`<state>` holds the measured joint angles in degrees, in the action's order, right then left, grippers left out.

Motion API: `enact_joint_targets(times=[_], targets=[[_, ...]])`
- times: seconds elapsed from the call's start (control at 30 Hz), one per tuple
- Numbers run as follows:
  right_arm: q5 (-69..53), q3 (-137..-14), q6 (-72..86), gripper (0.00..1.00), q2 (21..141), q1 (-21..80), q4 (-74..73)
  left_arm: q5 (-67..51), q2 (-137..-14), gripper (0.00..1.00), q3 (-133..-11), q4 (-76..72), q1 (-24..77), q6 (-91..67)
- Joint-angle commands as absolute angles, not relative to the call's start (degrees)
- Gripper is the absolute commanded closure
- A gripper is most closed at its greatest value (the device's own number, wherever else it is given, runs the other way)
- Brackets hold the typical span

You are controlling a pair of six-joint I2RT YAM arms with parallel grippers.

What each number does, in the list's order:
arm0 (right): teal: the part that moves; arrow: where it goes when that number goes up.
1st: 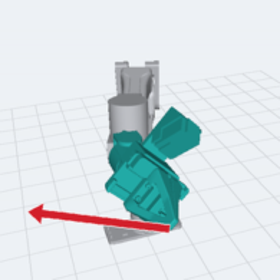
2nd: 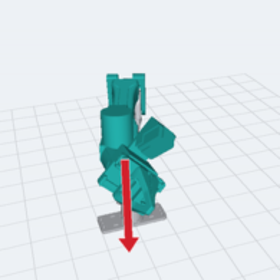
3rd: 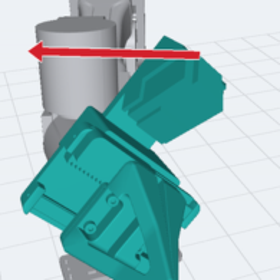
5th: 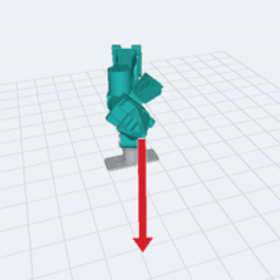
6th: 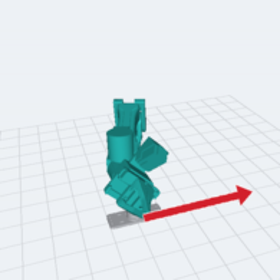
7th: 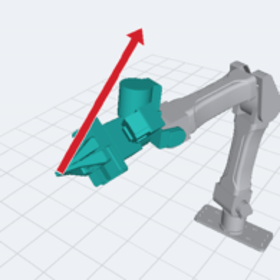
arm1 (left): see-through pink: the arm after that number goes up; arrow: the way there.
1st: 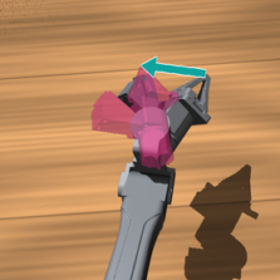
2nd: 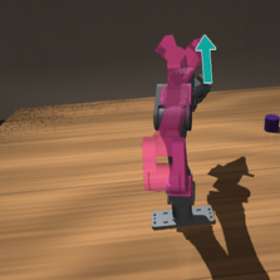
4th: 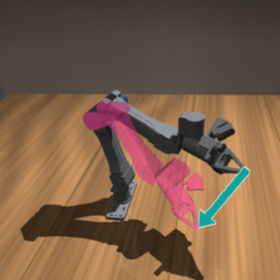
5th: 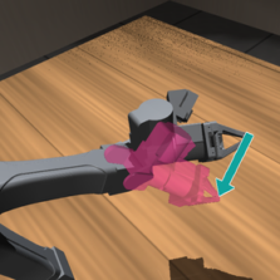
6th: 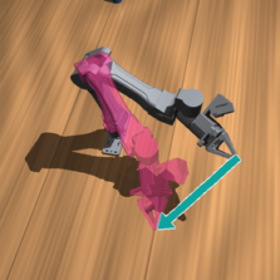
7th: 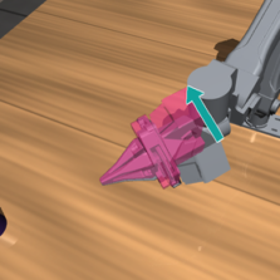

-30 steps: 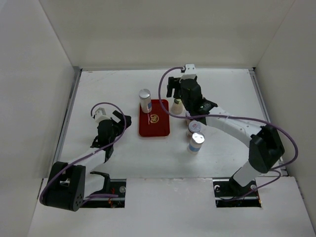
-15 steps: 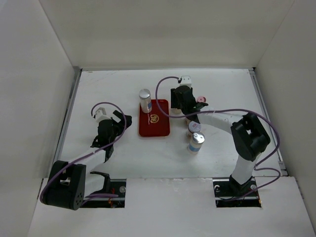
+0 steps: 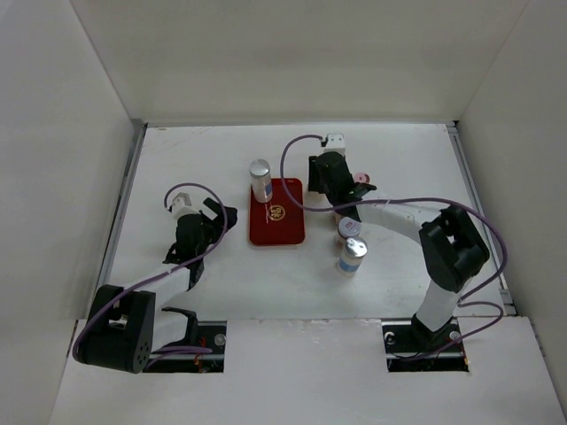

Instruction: Organize the condiment bottles

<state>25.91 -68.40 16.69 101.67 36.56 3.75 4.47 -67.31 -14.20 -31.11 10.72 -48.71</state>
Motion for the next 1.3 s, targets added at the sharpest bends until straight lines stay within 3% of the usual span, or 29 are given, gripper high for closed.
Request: enact_joint_targets(times=[0.0, 0.3, 0.63, 0.8, 1.0, 1.27], targets=[[26.63, -68.56, 16.00, 0.57, 95.45, 39.76, 10.02, 3.69, -66.89, 0.00, -14.42, -34.28, 10.15, -49.22], [24.00, -72.94, 18.63, 0.56, 101.85, 48.72, 10.63, 4.57, -67.32, 0.00, -14.24, -34.37, 10.06, -49.57], [21.36, -81.12, 18.98, 0.53, 110.29, 52.16, 9.50, 3.96, -67.59, 0.00, -14.24, -34.02, 9.36, -49.66], [21.45, -81.39, 19.07, 0.41, 111.62, 53.04, 8.44, 3.87, -67.06, 0.00, -14.06, -34.36, 9.36, -49.66], [21.53, -79.11, 19.16, 0.29, 108.73, 53.22, 8.17, 3.51, -67.15, 0.00, -14.15, -34.37, 9.36, -49.83], [21.97, -70.16, 18.28, 0.32, 94.51, 51.56, 8.70, 3.69, -66.79, 0.00, -13.80, -34.37, 9.09, -50.01]])
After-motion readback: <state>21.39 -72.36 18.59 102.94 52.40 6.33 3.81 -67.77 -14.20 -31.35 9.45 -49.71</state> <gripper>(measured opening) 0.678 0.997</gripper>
